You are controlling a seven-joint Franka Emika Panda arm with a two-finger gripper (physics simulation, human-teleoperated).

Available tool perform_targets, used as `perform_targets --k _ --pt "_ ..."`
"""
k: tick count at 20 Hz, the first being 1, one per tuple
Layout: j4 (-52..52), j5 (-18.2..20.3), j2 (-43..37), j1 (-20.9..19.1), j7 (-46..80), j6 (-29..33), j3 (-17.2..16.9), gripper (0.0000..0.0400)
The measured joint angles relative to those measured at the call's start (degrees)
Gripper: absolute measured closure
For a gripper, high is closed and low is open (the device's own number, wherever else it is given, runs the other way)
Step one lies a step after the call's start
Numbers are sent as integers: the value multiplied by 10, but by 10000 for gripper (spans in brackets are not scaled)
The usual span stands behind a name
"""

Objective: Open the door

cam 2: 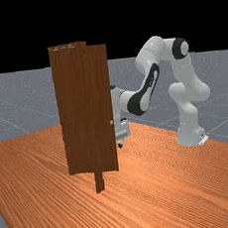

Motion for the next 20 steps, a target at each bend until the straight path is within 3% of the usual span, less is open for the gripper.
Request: perform_targets --k 1,2,3,5,7,8,10,12,13,16,20 --pt "0 0 0 0 0 0 0 157" --pt "0 0 0 0 0 0 0 252" --pt "0 0 0 0 0 0 0 310" --pt "0 0 0 0 0 0 0 367" --pt "0 -1 0 2 4 0 1 388" --pt "-27 -1 -13 3 6 45 0 393" --pt "-56 -3 -34 4 7 47 0 397" --pt "-164 -12 -100 5 13 119 -3 399" --pt "-190 -11 -128 2 -14 73 -1 399" --pt "-303 -18 -214 2 -47 102 -5 400" --pt "-274 -22 -196 52 389 71 45 400"
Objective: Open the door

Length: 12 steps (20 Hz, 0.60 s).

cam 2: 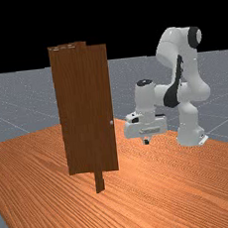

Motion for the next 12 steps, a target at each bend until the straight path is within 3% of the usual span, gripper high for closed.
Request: perform_targets --k 2,5,6,8,9,11,12 --pt "37 -7 26 52 68 -14 30 400" --pt "71 -27 53 82 -49 -5 54 400" --pt "123 -24 87 78 -96 -30 56 400" --pt "304 -31 203 72 -133 -95 51 400" --pt "442 -53 283 88 -95 -163 29 400" --pt "730 -56 447 92 -124 -286 14 400" --pt "687 -61 427 85 -127 -266 12 400"
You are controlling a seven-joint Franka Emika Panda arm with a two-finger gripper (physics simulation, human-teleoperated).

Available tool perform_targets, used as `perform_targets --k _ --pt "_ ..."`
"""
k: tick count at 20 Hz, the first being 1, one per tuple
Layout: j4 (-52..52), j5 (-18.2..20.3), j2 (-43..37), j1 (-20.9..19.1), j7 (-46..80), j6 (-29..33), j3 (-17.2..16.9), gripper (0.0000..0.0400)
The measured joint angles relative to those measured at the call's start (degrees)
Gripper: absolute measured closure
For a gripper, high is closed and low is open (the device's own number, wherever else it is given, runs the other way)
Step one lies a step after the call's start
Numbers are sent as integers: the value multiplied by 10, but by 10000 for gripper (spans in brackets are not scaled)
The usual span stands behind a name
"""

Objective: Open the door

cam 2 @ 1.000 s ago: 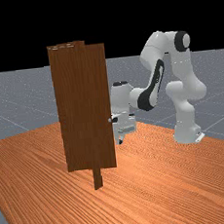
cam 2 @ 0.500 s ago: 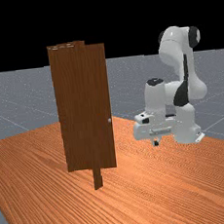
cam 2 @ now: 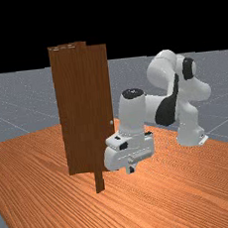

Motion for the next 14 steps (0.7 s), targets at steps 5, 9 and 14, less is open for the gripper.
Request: perform_targets --k 5,9,14 --pt "-122 16 -64 -118 -366 77 70 400" --pt "-180 28 -97 -160 -579 88 111 400" --pt "-192 52 -112 -271 -769 79 100 400"
